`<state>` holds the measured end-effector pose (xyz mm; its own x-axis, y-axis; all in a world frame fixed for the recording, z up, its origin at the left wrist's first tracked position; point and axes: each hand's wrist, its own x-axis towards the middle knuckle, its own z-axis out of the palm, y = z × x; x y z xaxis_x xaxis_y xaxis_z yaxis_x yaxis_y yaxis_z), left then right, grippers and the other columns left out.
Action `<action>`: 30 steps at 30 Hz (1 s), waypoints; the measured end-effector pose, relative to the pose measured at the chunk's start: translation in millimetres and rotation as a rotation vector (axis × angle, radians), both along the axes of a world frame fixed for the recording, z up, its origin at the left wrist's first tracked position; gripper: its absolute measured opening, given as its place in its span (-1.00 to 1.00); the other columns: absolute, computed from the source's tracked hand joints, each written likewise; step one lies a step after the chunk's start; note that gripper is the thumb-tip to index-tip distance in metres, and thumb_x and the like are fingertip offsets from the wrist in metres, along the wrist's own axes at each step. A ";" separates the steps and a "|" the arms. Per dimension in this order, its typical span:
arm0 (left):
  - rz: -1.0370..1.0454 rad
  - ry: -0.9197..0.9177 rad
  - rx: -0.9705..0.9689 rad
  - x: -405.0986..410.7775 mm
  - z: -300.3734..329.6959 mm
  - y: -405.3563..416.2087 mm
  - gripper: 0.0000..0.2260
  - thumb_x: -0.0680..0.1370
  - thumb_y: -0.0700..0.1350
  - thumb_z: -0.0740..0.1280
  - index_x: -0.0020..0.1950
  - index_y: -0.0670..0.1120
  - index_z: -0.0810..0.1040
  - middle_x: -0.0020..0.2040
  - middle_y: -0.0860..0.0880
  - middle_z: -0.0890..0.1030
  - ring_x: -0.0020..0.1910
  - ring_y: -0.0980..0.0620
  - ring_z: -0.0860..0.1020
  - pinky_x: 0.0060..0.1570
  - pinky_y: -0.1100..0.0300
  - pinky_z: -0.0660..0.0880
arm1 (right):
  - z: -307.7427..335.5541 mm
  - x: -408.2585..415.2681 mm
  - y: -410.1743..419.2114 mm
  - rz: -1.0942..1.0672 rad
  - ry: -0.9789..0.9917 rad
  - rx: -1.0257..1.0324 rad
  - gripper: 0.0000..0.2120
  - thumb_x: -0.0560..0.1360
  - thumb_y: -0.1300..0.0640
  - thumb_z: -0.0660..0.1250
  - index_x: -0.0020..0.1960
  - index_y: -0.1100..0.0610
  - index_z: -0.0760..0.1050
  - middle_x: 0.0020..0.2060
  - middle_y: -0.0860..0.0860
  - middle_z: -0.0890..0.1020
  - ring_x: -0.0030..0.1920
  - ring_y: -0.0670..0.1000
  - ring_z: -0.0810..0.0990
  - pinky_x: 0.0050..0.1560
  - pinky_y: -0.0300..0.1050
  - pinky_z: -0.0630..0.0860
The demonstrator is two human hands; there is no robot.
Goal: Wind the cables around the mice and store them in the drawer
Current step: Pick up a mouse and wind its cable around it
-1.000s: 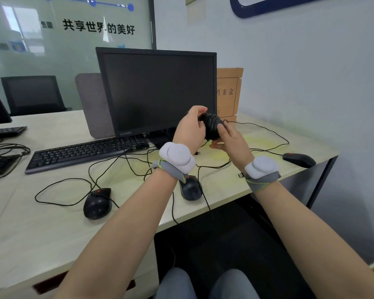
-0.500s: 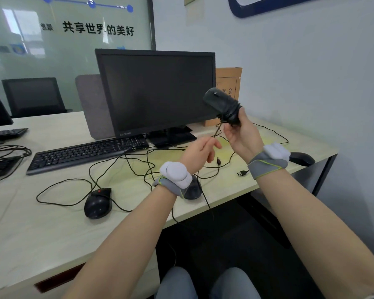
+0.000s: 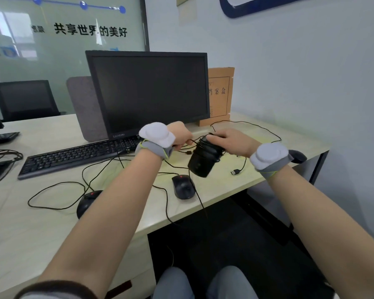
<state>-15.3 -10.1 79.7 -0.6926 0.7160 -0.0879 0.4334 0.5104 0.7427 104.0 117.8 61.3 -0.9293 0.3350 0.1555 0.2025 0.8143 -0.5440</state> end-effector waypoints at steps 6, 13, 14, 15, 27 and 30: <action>0.114 0.278 0.090 17.5 0.5 11.8 -0.73 0.59 -0.24 0.09 -0.30 -0.12 0.35 -0.36 -0.03 0.34 -0.17 -0.06 0.42 -0.04 0.11 0.44 | -17.0 -27.5 -5.9 -0.326 0.270 0.049 -0.67 0.55 -0.09 0.16 -0.04 0.19 0.44 -0.23 0.08 0.57 -0.27 0.09 0.55 -0.28 -0.05 0.49; -0.248 -0.091 0.328 38.1 -14.0 7.0 -0.73 0.61 -0.12 0.09 -0.21 -0.09 0.49 -0.42 -0.03 0.45 -0.47 0.05 0.39 -0.43 0.29 0.46 | -6.3 -25.7 -4.5 -0.183 0.709 -1.198 -0.71 0.62 0.05 0.12 0.08 0.26 0.45 -0.20 0.11 0.56 -0.35 0.02 0.56 -0.36 -0.22 0.59; -0.283 -0.114 0.344 36.4 -19.0 6.2 -0.72 0.62 -0.10 0.10 -0.23 -0.08 0.49 -0.43 -0.02 0.43 -0.47 0.06 0.38 -0.39 0.27 0.46 | -3.8 -24.0 -5.5 -0.145 0.743 -1.312 -0.72 0.62 0.03 0.11 0.01 0.22 0.47 -0.23 0.09 0.54 -0.40 -0.02 0.54 -0.40 -0.26 0.55; -0.302 -0.141 0.350 35.4 -23.3 5.0 -0.70 0.62 -0.06 0.12 -0.26 -0.08 0.49 -0.45 -0.01 0.41 -0.47 0.06 0.37 -0.36 0.26 0.46 | -0.9 -22.3 -5.3 -0.102 0.760 -1.409 -0.72 0.62 0.02 0.09 -0.06 0.17 0.46 -0.26 0.07 0.51 -0.47 -0.07 0.51 -0.48 -0.31 0.49; -0.128 0.003 0.066 -10.6 -9.1 -28.5 -0.78 0.53 0.07 0.28 -0.12 -0.07 0.57 -0.40 0.06 0.34 -0.48 0.11 0.23 -0.50 0.28 0.20 | 8.0 9.7 9.6 -0.063 0.256 -0.419 -0.67 0.53 -0.16 0.16 -0.01 0.05 0.56 -0.14 0.03 0.64 -0.13 0.02 0.57 -0.10 -0.11 0.52; -0.104 -0.053 0.093 -7.4 8.1 -28.3 -0.78 0.59 -0.02 0.20 -0.12 -0.07 0.57 -0.40 0.06 0.34 -0.51 0.14 0.23 -0.59 0.34 0.17 | -4.2 4.2 5.4 -0.054 0.207 -0.123 -0.62 0.56 -0.14 0.12 0.02 0.10 0.57 -0.12 0.07 0.61 -0.15 0.05 0.55 -0.13 -0.11 0.50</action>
